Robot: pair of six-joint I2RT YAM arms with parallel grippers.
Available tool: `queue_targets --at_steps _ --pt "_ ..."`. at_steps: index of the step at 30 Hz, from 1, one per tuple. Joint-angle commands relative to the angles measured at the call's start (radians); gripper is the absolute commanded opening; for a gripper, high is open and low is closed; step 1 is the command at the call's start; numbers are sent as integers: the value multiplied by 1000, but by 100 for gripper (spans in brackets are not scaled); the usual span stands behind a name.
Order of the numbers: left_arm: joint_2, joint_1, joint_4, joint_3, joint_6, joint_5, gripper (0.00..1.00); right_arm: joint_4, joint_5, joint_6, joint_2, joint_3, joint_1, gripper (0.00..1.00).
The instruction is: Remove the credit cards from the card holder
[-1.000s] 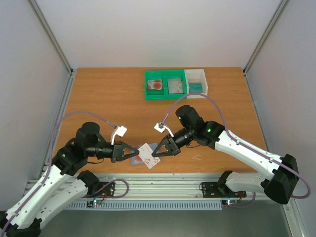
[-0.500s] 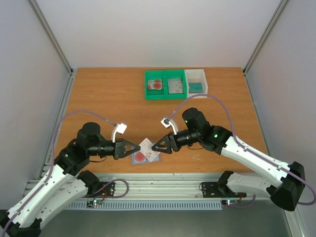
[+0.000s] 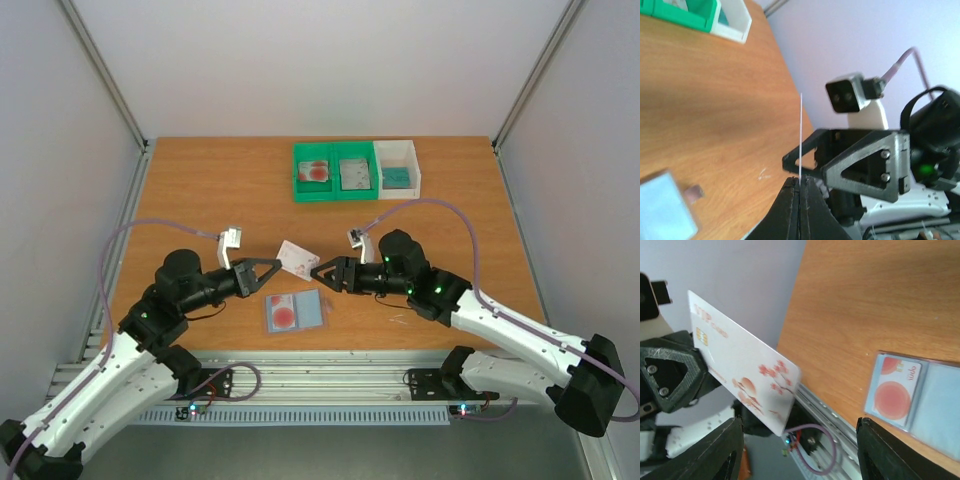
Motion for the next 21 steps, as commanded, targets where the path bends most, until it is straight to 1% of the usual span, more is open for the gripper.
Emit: queue_targets --at_steps 1,4,8,15,19,21 --pt "8 -2 192 -18 -67 -101 0 249 23 176 3 -58 -2 61" --pt "0 -1 271 -54 -117 -146 0 358 26 223 30 -91 -2 59" --pt "-15 -2 381 -113 -187 -172 0 509 8 281 83 -113 -2 51" --pt "-21 -1 413 -144 -220 -192 0 742 -8 341 163 -146 -4 33" --pt "-31 -2 400 -151 -230 -211 1 783 25 351 152 -174 -2 18" --pt "-31 -2 398 -153 -234 -215 0 816 35 353 145 -187 -3 15"
